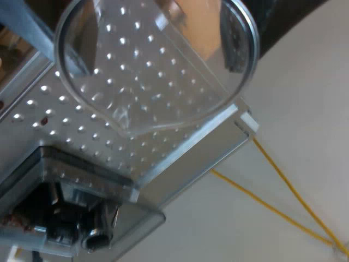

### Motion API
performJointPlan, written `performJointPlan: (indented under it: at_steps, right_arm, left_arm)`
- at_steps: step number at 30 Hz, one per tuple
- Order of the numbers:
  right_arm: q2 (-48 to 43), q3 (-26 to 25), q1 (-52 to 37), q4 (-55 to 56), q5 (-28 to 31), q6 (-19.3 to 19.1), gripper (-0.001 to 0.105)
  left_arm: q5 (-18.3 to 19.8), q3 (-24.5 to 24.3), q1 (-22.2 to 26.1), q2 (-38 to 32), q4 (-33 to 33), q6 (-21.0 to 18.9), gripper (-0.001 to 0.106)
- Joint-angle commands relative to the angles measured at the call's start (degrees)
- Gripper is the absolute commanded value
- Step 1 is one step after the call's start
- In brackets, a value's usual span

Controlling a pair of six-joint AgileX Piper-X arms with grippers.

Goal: Pour the beans into the coffee machine

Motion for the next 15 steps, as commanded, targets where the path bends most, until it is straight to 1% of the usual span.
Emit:
performJointPlan:
  at_steps: [1, 2, 3, 5, 7, 8, 9, 10, 12, 13, 15]
  right_arm:
    - [-0.23, 0.01, 0.12, -0.48, 0.34, -0.87, 0.079]
    - [-0.23, 0.19, 0.12, -0.48, 0.44, -0.87, 0.079]
    - [-0.23, 0.61, 0.12, -0.48, 0.93, -0.87, 0.079]
    - [-0.23, 1.5, 0.12, -0.48, 0.99, -0.87, 0.079]
    - [-0.23, 2.89, 0.12, -0.48, 0.99, -0.87, 0.079]
    - [-0.23, 3.17, 0.12, -0.48, 0.99, -0.87, 0.079]
    - [-0.23, 3.94, 0.12, -0.48, 0.99, -0.87, 0.079]
    - [-0.23, 4.2, 0.12, -0.48, 0.99, -0.87, 0.079]
    - [-0.23, 5.66, 0.12, -0.48, 1.1, -0.87, 0.079]
    - [-0.23, 5.89, 0.12, -0.48, 1.13, -0.87, 0.079]
    - [-0.23, 7.19, 0.12, -0.85, 1.12, -0.59, 0.079]
  left_arm:
    - [1.5, 7.1, 2.61, -4.87, -4.57, -2.56, 0.037]
    - [1.5, 8.78, 3.2, -5.89, -5.52, -2.86, 0.037]
    - [2.0, 12.04, 4.11, -7.79, -6.58, -3.28, 0.037]
    - [3.35, 16.1, 5.69, -10.3, -7.75, -4.56, 0.037]
    - [6.85, 21.89, 7.66, -13.58, -9.46, -6.55, 0.037]
    - [7.77, 23.32, 8.14, -14.35, -9.82, -7.16, 0.037]
    - [9.1, 26.15, 8.99, -15.74, -10.34, -8.23, 0.037]
    - [9.32, 27.11, 9.12, -15.96, -10.57, -8.46, 0.037]
    - [10.05, 32.99, 10.62, -18.32, -12.62, -10.43, 0.037]
    - [10.05, 34.47, 11.01, -19.01, -13.38, -10.98, 0.037]
    - [10.04, 39.65, 11.89, -20.59, -16.79, -12.97, 0.037]
